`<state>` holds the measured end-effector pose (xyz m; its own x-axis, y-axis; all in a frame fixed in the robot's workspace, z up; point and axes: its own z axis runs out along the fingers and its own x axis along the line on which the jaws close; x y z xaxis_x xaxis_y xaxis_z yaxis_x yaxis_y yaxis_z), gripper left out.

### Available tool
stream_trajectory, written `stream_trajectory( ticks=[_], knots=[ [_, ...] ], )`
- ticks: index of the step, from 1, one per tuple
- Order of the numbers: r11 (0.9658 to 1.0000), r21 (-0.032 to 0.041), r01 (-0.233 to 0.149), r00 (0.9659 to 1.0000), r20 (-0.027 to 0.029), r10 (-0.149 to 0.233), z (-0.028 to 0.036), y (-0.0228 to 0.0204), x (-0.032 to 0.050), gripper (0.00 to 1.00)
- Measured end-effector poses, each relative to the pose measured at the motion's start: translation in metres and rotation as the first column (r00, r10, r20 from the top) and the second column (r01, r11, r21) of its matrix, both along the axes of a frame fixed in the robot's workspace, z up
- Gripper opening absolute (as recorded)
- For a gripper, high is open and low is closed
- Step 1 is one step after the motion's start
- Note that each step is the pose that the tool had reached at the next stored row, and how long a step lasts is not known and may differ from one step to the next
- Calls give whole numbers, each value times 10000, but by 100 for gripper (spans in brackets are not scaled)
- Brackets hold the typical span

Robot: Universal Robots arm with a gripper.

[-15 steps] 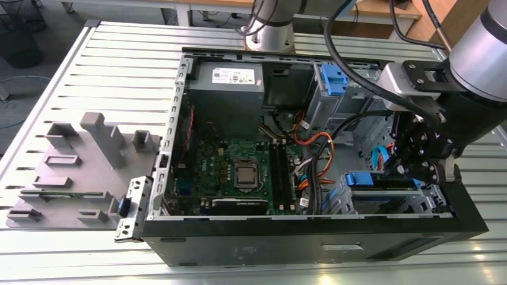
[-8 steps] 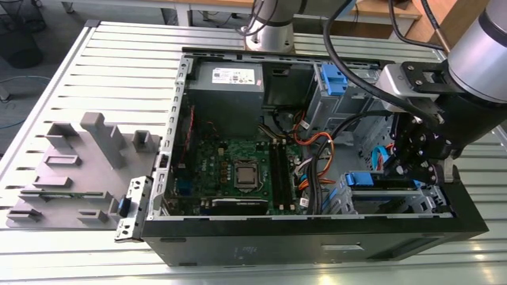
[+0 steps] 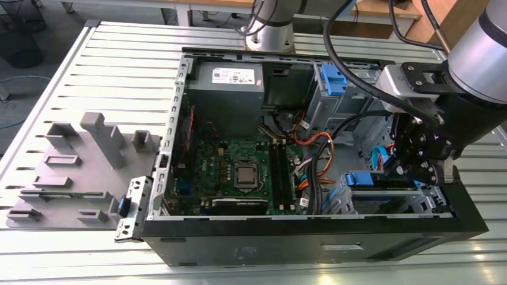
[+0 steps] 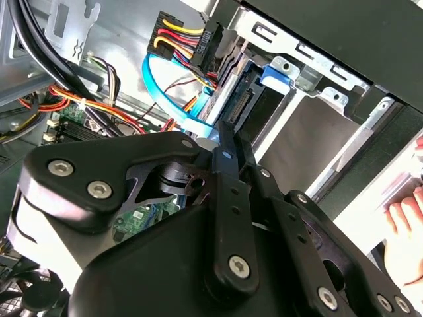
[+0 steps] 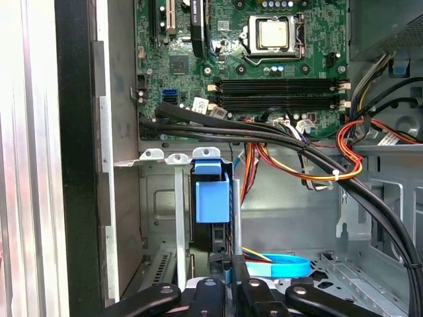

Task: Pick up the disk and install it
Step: 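Insert the first disk wire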

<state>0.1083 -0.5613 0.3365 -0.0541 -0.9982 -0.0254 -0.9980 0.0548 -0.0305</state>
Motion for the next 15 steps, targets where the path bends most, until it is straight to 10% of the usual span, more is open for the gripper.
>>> stream_trajectory(
  ticks=[15],
  knots=[
    [10000, -3, -1, 10000, 0, 1, -50, 0, 0, 16]
  ],
)
